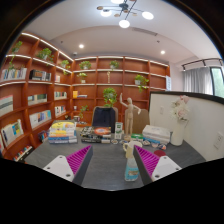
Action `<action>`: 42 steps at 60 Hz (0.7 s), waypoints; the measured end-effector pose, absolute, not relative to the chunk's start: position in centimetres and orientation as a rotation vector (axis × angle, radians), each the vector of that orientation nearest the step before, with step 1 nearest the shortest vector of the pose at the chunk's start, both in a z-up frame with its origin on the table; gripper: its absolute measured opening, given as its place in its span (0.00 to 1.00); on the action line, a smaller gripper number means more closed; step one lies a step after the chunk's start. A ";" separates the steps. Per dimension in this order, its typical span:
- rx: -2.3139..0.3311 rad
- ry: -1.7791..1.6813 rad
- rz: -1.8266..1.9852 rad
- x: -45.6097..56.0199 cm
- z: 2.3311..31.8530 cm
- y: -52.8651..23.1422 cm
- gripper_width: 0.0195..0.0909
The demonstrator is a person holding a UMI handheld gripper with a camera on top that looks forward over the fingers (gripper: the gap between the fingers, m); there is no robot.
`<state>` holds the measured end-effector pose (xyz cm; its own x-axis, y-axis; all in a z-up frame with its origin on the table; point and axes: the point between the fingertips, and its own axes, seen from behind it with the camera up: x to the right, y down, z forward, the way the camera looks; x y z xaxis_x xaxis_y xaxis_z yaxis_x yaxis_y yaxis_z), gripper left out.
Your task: Pour water
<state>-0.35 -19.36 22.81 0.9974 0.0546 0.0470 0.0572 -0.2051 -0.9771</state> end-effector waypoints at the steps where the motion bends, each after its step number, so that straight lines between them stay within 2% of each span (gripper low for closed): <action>1: -1.780 -0.079 -0.008 -0.1 22.7 -19.4 0.91; 6: -1.765 -0.068 -0.025 2.1 20.7 -19.3 0.91; 7: -1.771 -0.060 -0.033 1.8 21.6 -19.8 0.91; 8: -1.766 -0.056 -0.034 3.0 19.8 -19.2 0.91; 18: -1.768 0.031 -0.026 8.2 15.5 -18.9 0.91; 27: -1.760 0.064 0.004 10.6 13.1 -17.4 0.90; 42: -1.771 -0.028 0.069 7.9 9.9 -11.7 0.90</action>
<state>7.86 -11.73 9.86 0.9979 0.0567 -0.0314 -0.0194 -0.2003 -0.9795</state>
